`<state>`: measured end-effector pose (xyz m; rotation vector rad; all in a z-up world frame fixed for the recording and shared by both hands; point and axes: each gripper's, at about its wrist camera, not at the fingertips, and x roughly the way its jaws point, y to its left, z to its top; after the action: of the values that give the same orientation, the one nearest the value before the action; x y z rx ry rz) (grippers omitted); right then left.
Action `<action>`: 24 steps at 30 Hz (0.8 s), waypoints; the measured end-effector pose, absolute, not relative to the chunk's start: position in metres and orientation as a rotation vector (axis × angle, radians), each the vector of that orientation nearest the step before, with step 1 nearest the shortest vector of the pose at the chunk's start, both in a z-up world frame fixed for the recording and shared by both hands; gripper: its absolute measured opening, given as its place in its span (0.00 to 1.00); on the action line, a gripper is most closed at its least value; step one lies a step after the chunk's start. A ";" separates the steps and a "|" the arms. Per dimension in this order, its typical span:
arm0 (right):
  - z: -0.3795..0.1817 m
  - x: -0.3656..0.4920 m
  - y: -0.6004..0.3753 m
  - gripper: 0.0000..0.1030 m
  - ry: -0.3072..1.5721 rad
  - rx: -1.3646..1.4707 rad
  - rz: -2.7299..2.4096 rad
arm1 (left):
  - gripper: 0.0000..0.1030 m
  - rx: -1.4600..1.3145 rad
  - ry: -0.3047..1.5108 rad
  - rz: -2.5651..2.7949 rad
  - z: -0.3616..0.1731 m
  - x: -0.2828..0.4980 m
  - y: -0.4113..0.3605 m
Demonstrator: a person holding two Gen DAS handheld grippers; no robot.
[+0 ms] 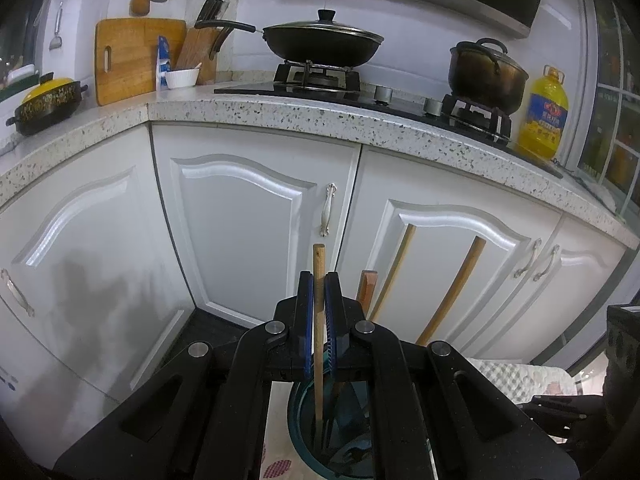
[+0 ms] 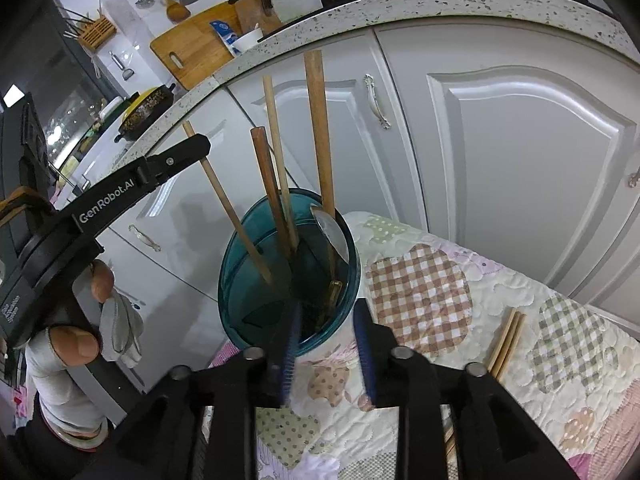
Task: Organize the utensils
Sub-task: 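Lower the chopstick and gold fork into the holder and open both grippers, then withdraw both open grippers from the holder toward the remaining chopsticks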
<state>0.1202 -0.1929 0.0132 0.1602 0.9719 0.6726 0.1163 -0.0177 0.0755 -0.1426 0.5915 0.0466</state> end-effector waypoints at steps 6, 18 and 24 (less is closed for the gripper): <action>0.016 0.115 -0.198 0.27 0.967 0.175 0.663 | 0.11 -0.156 0.601 0.042 0.075 0.113 -0.017; 0.023 0.099 -0.208 0.32 0.941 0.186 0.637 | 0.33 -0.225 0.599 0.031 0.083 0.088 -0.004; 0.028 0.086 -0.212 0.32 0.922 0.168 0.614 | 0.35 -0.215 0.609 0.032 0.081 0.068 -0.006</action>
<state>0.0856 -0.2117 0.0283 0.1684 0.9221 0.6144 0.0682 -0.0059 0.0814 -0.2146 0.6090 0.0321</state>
